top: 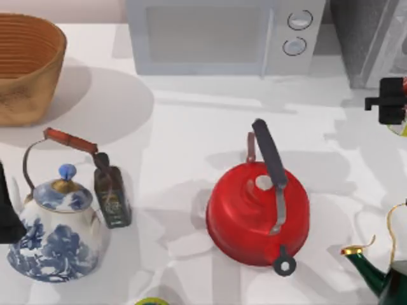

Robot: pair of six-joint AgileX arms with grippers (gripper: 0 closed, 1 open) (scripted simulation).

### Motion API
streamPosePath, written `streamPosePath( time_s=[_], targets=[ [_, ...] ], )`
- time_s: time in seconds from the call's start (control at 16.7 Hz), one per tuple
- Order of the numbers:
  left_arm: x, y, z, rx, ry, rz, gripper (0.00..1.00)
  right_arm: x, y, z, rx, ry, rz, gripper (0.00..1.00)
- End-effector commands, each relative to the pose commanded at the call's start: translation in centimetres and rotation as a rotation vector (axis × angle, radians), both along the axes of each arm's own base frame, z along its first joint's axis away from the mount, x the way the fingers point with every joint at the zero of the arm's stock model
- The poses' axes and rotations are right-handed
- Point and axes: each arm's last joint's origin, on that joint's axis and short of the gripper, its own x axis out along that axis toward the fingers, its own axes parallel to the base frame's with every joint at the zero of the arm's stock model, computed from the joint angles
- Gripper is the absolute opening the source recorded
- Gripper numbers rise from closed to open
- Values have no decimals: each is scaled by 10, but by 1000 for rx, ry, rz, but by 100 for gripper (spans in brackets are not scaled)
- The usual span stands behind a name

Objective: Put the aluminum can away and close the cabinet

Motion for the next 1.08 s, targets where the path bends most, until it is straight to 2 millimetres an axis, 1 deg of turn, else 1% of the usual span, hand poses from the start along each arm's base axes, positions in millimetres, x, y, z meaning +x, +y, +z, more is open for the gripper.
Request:
streamPosePath(
  time_s=[0.18,0.3,0.6,0.72,0.9,1.08],
  targets=[
    [0,0,0,0,0,0,100,-7,-1,37,3,-24,0,0],
    [0,0,0,0,0,0,100,-10,-2,48,5,-36,0,0],
    [0,0,0,0,0,0,100,-10,-1,47,6,-33,1,0],
    [0,0,0,0,0,0,100,-17,-3,45,4,-33,7,0],
    [0,0,0,0,0,0,100,-43,-8,46,8,-79,15,0],
    [0,0,0,0,0,0,100,-83,-17,59,25,-223,21,0]
  ],
)
